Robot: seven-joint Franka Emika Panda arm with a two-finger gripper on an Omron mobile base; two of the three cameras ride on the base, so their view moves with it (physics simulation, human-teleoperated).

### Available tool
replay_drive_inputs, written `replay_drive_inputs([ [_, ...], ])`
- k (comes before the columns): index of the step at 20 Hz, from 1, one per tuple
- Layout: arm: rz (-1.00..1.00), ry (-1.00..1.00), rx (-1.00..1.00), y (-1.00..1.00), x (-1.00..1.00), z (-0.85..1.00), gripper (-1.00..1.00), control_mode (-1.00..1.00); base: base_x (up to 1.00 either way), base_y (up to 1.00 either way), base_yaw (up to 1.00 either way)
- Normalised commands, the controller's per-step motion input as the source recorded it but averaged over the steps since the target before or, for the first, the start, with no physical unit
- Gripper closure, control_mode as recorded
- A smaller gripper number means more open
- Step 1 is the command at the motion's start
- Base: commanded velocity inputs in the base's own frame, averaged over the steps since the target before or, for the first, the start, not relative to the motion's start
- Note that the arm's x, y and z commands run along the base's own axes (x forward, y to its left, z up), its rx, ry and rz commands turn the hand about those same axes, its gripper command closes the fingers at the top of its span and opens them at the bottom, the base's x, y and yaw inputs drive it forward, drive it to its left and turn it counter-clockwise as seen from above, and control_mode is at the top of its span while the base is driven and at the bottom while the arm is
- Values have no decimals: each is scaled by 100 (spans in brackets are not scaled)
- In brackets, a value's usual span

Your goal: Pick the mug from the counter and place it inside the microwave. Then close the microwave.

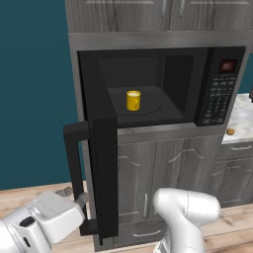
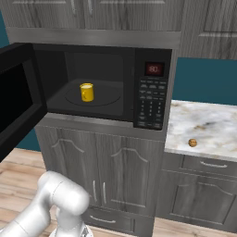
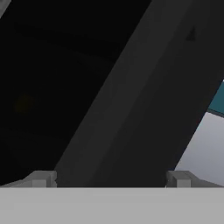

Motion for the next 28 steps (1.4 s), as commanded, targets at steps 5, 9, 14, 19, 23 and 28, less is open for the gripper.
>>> replay_drive_inputs([
  [5, 0, -16, 0, -8, 0, 0, -100, -100, 0, 0, 0],
  [9, 0, -16, 0, -14, 0, 2, -100, -100, 0, 0, 0],
  [14, 0, -1, 0, -21, 0, 4, -100, -100, 0, 0, 0],
  [19, 2, 0, 0, -41, 0, 7, -100, -100, 0, 0, 0],
  [23, 5, 4, 0, -43, 0, 4, -100, -100, 0, 0, 0],
  [28, 7, 6, 0, -44, 0, 4, -100, -100, 0, 0, 0],
])
